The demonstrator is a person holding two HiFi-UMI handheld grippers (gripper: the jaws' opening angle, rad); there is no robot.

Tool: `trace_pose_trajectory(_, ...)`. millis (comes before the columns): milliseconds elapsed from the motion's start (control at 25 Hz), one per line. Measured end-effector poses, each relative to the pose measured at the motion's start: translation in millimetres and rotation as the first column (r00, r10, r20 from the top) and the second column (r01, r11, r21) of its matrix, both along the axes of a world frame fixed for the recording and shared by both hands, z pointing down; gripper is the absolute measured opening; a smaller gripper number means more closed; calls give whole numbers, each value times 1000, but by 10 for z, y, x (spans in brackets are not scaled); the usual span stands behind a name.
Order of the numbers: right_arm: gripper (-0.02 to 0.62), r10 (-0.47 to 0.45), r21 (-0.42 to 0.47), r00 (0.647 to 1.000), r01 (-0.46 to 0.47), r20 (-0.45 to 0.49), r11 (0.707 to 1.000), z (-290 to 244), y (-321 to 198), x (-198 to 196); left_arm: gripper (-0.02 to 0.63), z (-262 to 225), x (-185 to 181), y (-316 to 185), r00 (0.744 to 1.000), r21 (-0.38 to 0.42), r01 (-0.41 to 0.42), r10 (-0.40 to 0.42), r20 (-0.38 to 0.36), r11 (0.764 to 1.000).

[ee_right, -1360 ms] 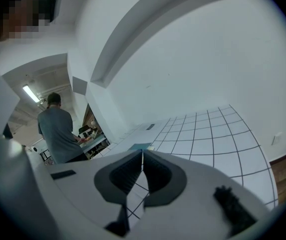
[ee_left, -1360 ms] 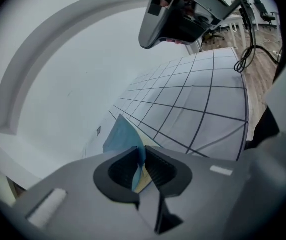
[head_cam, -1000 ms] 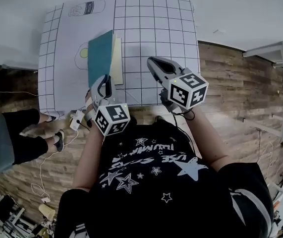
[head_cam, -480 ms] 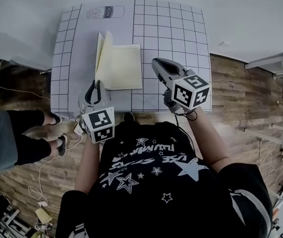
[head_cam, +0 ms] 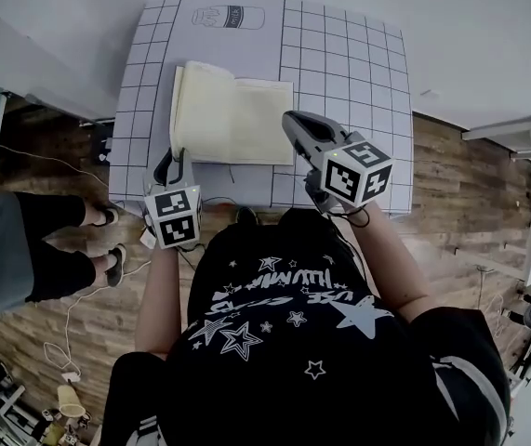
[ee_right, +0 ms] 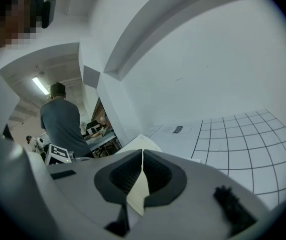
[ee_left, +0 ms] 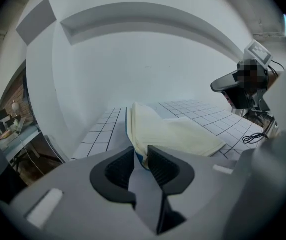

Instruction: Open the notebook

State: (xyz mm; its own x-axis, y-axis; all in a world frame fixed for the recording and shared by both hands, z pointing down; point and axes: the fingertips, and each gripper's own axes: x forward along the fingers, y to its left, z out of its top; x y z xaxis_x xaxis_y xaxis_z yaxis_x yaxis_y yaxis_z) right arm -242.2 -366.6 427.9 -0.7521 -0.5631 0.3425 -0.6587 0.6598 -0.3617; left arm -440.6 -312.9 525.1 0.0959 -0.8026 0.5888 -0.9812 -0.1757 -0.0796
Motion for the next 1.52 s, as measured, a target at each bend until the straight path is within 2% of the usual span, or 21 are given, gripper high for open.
trace_pose_trajectory(200,18,-16,-3,1000,16,-13,1000,0,12,-41,114,211,-150,-4,999,-24,33,-33,-31,999)
trace_pose_trajectory(280,18,-14,-2,1000,14,-11,1000,-9,-6,-41,145,327,-226,6,999,-40,54,-54,3,998)
trace_pose_trajectory(360,18,-18,-8,1000,18,-8,1000,-1,-5,-59,152,471,-300,35,995,-66,70,-66,69,995)
trace_pose_trajectory(440,17,-32,-15,999,32,-8,999,20,24,-97,159,559,-344,61,992,-83,82,-73,101,993)
trace_pose_trajectory(760,17,-66,-24,998,66,-7,998,48,78,-97,172,454,-352,74,988,-56,125,-120,98,991)
trace_pose_trajectory(1040,17,-57,3,998,57,8,998,-76,26,68,164,-136,-44,-21,993,58,111,-113,20,992)
trace_pose_trajectory(1200,18,-61,16,998,61,17,998,-145,34,210,135,-570,273,-79,994,155,92,-82,-68,984)
trace_pose_trajectory(1280,17,-65,23,998,64,23,998,-180,52,291,119,-725,424,-63,994,192,82,-67,-84,978)
trace_pose_trajectory(1440,17,-77,38,996,75,44,996,-256,102,472,80,-835,690,32,995,211,76,-59,-84,975)
trace_pose_trajectory(1520,17,-87,42,995,84,54,996,-299,149,584,32,-824,806,104,994,194,88,-74,-80,977)
